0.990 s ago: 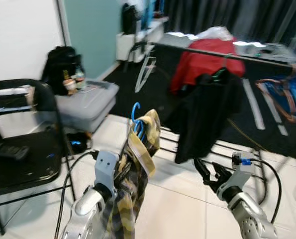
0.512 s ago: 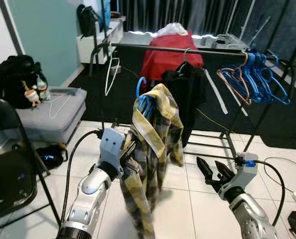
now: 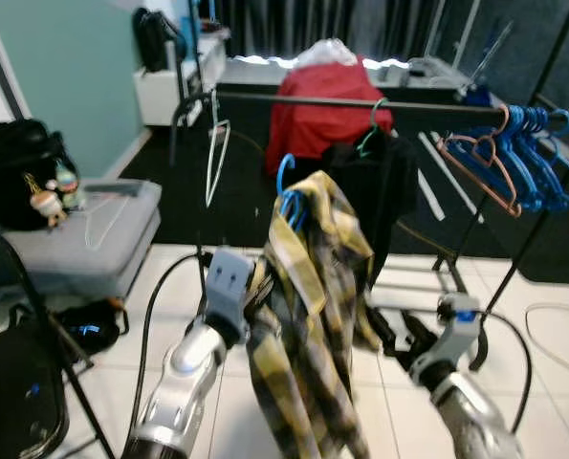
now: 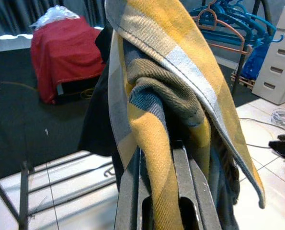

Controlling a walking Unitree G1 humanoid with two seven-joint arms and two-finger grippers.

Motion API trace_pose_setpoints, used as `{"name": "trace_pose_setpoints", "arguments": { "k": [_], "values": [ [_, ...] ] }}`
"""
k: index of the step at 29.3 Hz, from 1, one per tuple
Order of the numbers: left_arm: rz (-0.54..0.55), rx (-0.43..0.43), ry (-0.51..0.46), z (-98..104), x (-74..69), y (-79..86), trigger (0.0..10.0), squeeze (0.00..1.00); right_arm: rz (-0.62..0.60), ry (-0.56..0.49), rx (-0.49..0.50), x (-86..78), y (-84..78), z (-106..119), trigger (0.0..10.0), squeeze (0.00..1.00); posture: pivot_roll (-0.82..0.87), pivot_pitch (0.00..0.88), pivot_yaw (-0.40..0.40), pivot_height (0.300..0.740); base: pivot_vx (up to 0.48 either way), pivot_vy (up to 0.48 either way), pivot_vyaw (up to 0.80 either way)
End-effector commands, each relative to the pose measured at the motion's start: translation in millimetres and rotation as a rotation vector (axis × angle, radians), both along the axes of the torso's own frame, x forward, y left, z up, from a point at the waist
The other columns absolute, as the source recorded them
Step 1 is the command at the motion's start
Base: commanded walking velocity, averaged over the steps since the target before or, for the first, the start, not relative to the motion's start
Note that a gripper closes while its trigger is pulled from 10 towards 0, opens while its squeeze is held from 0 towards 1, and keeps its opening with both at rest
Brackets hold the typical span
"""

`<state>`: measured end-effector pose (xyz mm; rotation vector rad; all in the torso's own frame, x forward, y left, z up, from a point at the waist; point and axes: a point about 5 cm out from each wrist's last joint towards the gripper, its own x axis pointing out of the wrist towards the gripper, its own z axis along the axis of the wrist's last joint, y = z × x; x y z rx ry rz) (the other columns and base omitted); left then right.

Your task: Hang hanger

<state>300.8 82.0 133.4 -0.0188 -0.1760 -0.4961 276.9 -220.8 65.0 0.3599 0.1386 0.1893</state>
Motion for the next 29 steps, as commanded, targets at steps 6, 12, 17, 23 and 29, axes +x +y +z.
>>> {"name": "trace_pose_setpoints", "arguments": {
  "k": [6, 12, 17, 23, 29],
  "values": [
    [0.049, 0.025, -0.142, 36.5, 5.7, 3.2, 10.0, 0.0, -0.017, -0.015, 0.008, -1.0, -4.7, 2.1, 10.0, 0.0, -0.16, 0.0, 0.005, 0.74, 0.48, 0.0, 0.0],
    [0.05, 0.037, -0.155, 42.2, 6.4, -2.9, 10.0, 0.0, -0.021, -0.018, 0.016, -1.7, -4.4, 2.3, 10.0, 0.0, -0.17, 0.0, 0.014, 0.74, 0.48, 0.0, 0.0],
    [0.028, 0.051, -0.156, 44.2, 7.9, -12.7, 10.0, 0.0, -0.027, -0.021, 0.021, -2.2, -4.3, 2.5, 10.0, 0.0, -0.17, 0.0, 0.016, 0.74, 0.48, 0.0, 0.0],
    [-0.009, 0.116, -0.142, 39.7, 8.1, -22.5, 10.0, 0.0, -0.031, -0.018, 0.024, -2.7, -4.6, 2.1, 10.0, 0.0, -0.17, 0.0, 0.019, 0.74, 0.48, 0.0, 0.0],
    [-0.044, 0.187, -0.043, 22.7, 8.3, -25.5, 10.0, 0.0, -0.038, -0.012, 0.028, -3.5, -5.0, 1.5, 10.0, 0.0, -0.18, 0.0, 0.022, 0.74, 0.19, 0.0, 0.0]
  ]
}}
